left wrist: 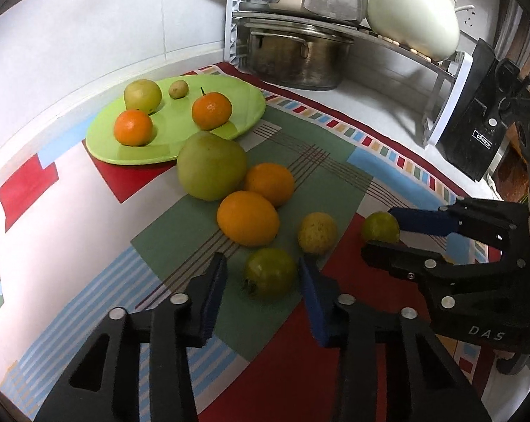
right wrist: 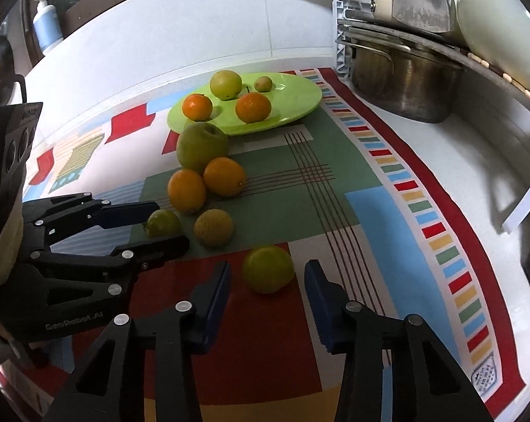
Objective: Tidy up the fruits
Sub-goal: 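Grasp a small dark-green fruit with the left tool while the right tool grasps a yellow-green fruit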
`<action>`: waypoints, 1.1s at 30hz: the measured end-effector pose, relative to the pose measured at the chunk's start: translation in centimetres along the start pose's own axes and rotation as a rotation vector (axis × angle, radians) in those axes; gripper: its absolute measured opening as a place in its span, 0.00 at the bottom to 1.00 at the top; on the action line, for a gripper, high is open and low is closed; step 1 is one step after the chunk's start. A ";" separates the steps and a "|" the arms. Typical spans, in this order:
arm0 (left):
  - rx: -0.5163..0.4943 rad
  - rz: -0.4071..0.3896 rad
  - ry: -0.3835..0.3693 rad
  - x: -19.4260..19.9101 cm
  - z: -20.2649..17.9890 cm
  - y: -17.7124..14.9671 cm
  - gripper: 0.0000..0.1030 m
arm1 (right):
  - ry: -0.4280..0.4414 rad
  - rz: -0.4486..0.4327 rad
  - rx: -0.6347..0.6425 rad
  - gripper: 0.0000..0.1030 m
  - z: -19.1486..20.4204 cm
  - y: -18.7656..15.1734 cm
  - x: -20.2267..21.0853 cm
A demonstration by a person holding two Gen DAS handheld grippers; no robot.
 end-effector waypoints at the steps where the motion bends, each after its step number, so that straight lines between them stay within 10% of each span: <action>1: 0.000 0.000 -0.004 0.0 0.0 0.1 0.33 | 0.002 0.001 -0.003 0.36 0.0 0.0 -0.1; 33: 0.006 -0.164 0.057 7.9 0.8 2.9 0.28 | 0.020 -0.154 0.011 0.30 2.5 3.7 5.3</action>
Point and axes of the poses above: each gripper's, at about its wrist camera, not at the fingertips, and x roughly against the way its jaws point, z to its left, y to its top, the point moved 3 cm from there along -x, roughly the way its jaws point, and after that the axes turned 2 degrees about y, right-handed, at the moved point
